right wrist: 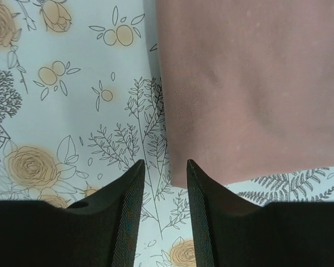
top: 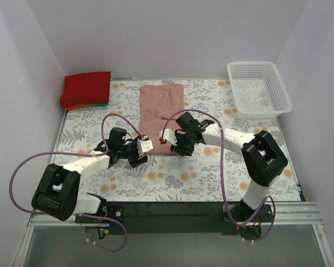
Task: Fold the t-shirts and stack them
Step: Fold the tshirt
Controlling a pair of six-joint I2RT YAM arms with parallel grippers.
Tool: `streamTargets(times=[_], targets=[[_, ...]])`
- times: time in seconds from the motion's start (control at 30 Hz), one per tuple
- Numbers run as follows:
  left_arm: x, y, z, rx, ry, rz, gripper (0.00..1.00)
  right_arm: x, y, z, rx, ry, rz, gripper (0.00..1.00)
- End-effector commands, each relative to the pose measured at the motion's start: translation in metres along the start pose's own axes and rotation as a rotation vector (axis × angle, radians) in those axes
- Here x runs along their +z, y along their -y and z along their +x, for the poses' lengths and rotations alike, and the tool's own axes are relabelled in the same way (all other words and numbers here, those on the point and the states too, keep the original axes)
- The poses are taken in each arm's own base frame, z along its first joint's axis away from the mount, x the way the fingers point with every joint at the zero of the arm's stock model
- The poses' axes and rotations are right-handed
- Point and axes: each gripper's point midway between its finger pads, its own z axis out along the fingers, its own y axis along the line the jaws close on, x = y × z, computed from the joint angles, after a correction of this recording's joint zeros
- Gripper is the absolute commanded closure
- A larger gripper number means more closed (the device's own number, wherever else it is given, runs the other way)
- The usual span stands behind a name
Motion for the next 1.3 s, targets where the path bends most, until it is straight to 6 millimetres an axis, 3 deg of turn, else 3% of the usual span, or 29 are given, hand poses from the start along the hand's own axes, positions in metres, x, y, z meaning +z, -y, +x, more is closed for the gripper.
streamTargets(times=[0.0,0.13,0.3,0.37,0.4,0.47,0.5,0.6,0.67,0.77,0.8,0.9,0.97,1.03,1.13,1.27], targets=[[0.006,-0.011,0.008,0.1,-0.025,-0.056,0.4,0.016,0.006,0.005,-0.004,0.0,0.031,0.58],[0.018,-0.011,0.025,0.139,-0.07,-0.055,0.41,0.03,0.002,0.021,0.004,-0.037,0.021,0.59],[0.022,-0.012,0.03,0.145,-0.084,-0.054,0.47,0.038,-0.001,0.036,-0.004,-0.071,0.023,0.62],[0.022,-0.009,0.031,0.139,-0.086,-0.04,0.59,0.039,-0.003,0.039,-0.002,-0.079,0.023,0.68],[0.022,-0.009,0.029,0.139,-0.082,-0.033,0.65,0.039,-0.004,0.04,-0.002,-0.08,0.022,0.79],[0.022,-0.009,0.029,0.129,-0.086,-0.028,0.73,0.038,-0.003,0.04,0.0,-0.08,0.026,0.9],[0.022,-0.011,0.027,0.129,-0.085,-0.031,0.85,0.037,-0.002,0.038,0.0,-0.076,0.03,0.97],[0.02,-0.017,0.021,0.126,-0.087,-0.035,0.98,0.031,-0.001,0.033,0.004,-0.062,0.038,0.99],[0.016,-0.011,0.019,0.106,-0.101,-0.007,1.0,0.021,0.0,0.024,0.005,-0.053,0.037,0.99],[0.003,-0.019,-0.008,0.1,-0.062,-0.025,1.0,-0.001,0.002,0.009,0.001,-0.027,0.045,0.99],[-0.003,-0.027,-0.023,0.118,-0.039,-0.044,1.0,-0.007,0.004,0.004,-0.004,-0.017,0.054,0.99],[-0.016,-0.04,-0.039,0.119,-0.031,-0.055,1.0,-0.036,0.014,-0.013,0.008,0.021,0.068,0.99],[-0.026,-0.052,-0.062,0.104,-0.009,-0.048,1.0,-0.058,0.029,-0.024,-0.009,0.027,0.088,0.99],[-0.032,-0.062,-0.073,0.086,0.005,-0.056,1.0,-0.069,0.038,-0.03,-0.036,0.022,0.113,0.99],[-0.04,-0.059,-0.085,0.106,0.017,-0.031,1.0,-0.081,0.041,-0.037,-0.063,0.022,0.117,0.99],[-0.049,-0.033,-0.076,0.098,-0.014,0.048,1.0,-0.085,0.022,-0.036,-0.051,0.023,0.079,0.99]])
